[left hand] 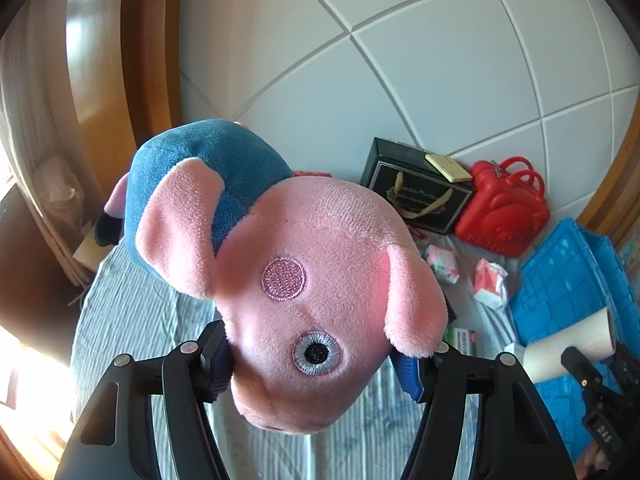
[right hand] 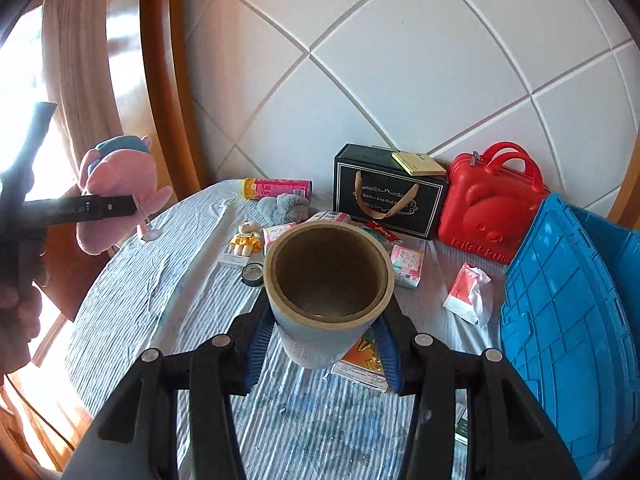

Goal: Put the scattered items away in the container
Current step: 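Lift the pig plush and tape roll and carry both toward the blue bin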

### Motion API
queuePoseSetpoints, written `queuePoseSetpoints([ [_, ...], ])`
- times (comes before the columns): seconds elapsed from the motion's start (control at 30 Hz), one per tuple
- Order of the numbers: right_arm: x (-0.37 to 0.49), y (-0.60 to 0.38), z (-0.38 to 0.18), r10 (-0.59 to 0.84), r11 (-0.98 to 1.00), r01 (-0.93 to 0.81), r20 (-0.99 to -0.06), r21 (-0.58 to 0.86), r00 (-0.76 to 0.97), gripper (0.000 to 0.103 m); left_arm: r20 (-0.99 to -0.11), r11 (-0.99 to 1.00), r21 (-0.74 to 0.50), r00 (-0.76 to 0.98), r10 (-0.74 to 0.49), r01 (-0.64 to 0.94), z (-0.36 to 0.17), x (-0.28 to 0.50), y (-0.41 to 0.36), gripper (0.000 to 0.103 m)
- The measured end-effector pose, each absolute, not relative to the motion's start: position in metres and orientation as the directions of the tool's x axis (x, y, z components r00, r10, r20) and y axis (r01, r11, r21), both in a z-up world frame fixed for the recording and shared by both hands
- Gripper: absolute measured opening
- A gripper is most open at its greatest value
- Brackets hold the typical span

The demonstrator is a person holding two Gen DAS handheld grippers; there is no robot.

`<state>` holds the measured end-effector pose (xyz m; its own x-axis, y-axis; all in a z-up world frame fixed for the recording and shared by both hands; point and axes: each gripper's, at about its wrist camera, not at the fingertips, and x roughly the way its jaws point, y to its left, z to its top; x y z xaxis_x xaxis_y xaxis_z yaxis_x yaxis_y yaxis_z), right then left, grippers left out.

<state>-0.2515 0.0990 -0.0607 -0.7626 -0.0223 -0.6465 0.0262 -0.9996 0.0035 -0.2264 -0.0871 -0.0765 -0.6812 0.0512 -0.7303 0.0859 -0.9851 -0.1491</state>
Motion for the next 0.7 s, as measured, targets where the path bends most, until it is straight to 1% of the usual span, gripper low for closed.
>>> queuePoseSetpoints([
  [0.3, -0.206, 0.143, -0.035, -0.061, -0.998, 0.068, -0.614, 0.012, -0.787, 0.046, -0.694, -0.989, -0.141, -0.718, 0.062, 0.051, -0.04, -0.198, -0.028, 0.064],
  [0.7, -0.161, 0.221, -0.009, -0.036, -0.999, 0.017, -0.581, 0.038, -0.813, 0.046, -0.643, -0.989, -0.144, -0.759, 0.106, -0.017, -0.007, -0.181, 0.069, 0.064],
])
